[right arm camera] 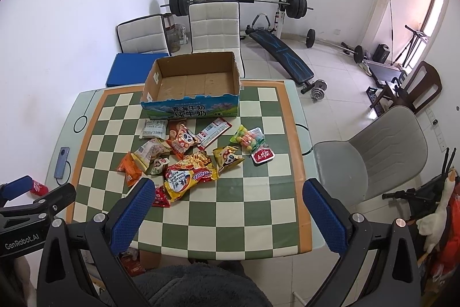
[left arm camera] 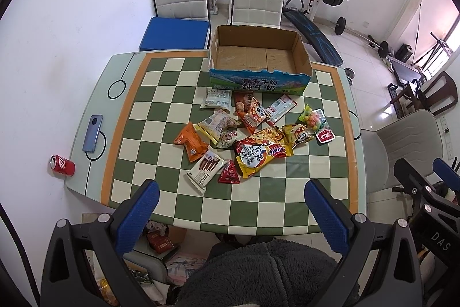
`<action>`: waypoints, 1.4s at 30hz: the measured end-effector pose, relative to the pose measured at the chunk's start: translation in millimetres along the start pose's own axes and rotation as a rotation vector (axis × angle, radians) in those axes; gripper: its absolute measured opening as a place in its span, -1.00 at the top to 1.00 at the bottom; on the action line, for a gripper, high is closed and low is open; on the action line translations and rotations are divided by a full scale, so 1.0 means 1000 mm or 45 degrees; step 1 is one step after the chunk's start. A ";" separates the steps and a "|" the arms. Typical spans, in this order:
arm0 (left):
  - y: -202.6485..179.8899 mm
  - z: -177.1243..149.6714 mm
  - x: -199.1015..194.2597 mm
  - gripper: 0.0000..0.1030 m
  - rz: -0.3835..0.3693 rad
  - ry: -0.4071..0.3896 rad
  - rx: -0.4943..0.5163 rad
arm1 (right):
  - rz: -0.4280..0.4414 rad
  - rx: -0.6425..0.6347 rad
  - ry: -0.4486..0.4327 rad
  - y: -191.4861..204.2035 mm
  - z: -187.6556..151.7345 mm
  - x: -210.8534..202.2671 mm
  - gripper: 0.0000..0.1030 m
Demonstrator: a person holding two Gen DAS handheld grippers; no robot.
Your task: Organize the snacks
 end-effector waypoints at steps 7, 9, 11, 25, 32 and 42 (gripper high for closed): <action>0.000 0.001 0.001 -1.00 -0.001 0.004 -0.003 | 0.005 0.002 0.001 0.003 0.002 0.001 -1.00; 0.001 0.001 0.003 -1.00 -0.001 0.005 -0.004 | 0.011 0.002 0.005 0.001 0.002 0.000 -1.00; 0.001 0.001 0.003 -1.00 0.000 0.003 -0.002 | 0.012 -0.001 0.006 0.001 0.003 0.001 -1.00; 0.002 0.002 0.004 -1.00 -0.001 0.006 -0.005 | 0.015 0.003 0.006 0.002 0.002 0.001 -1.00; 0.001 0.001 0.003 -1.00 0.001 0.004 -0.004 | 0.014 0.003 0.007 0.003 0.002 0.001 -1.00; 0.007 0.000 0.008 -1.00 0.001 0.004 -0.004 | 0.020 0.001 0.008 0.008 0.001 0.005 -1.00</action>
Point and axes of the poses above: each gripper's, at about its wrist camera, not at the fingertips, and x roughly the way its jaws point, y to its left, z to its top, the point moved 1 cm from there along x, roughly the way its jaws point, and after that the axes turned 4 degrees about -y, right-handed, at the moved point
